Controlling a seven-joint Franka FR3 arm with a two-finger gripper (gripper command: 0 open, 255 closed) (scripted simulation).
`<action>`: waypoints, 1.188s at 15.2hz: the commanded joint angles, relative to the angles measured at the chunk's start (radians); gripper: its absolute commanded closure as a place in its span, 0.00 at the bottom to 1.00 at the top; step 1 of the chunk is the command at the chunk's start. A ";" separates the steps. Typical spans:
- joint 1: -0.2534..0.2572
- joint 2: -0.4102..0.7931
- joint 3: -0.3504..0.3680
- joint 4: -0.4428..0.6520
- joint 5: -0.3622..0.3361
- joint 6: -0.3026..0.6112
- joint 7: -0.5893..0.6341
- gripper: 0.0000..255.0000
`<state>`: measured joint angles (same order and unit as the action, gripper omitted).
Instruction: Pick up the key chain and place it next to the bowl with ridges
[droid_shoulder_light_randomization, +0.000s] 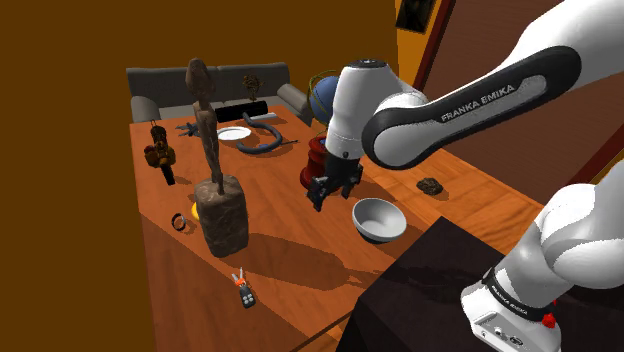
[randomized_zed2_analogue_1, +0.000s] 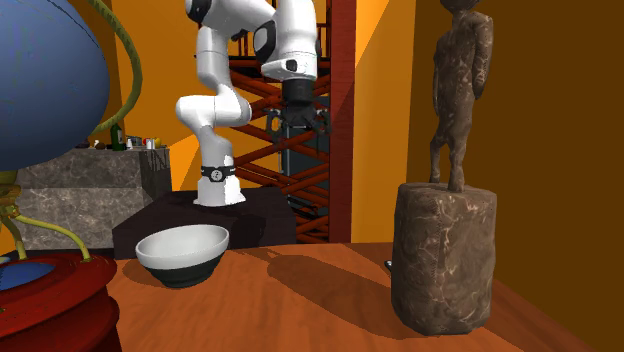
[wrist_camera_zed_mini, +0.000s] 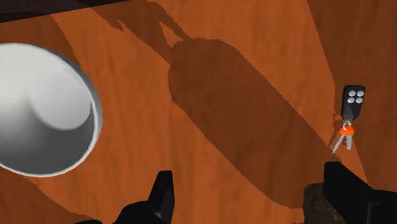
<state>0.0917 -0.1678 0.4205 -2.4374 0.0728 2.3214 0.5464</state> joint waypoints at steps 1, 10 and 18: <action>0.001 0.082 0.028 0.028 -0.040 0.047 0.058 0.00; 0.091 0.458 0.036 0.231 -0.302 0.155 0.338 0.00; 0.250 0.769 -0.043 0.496 -0.441 0.163 0.485 0.00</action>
<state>0.3246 0.5619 0.3881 -1.9771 -0.3548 2.4844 1.0205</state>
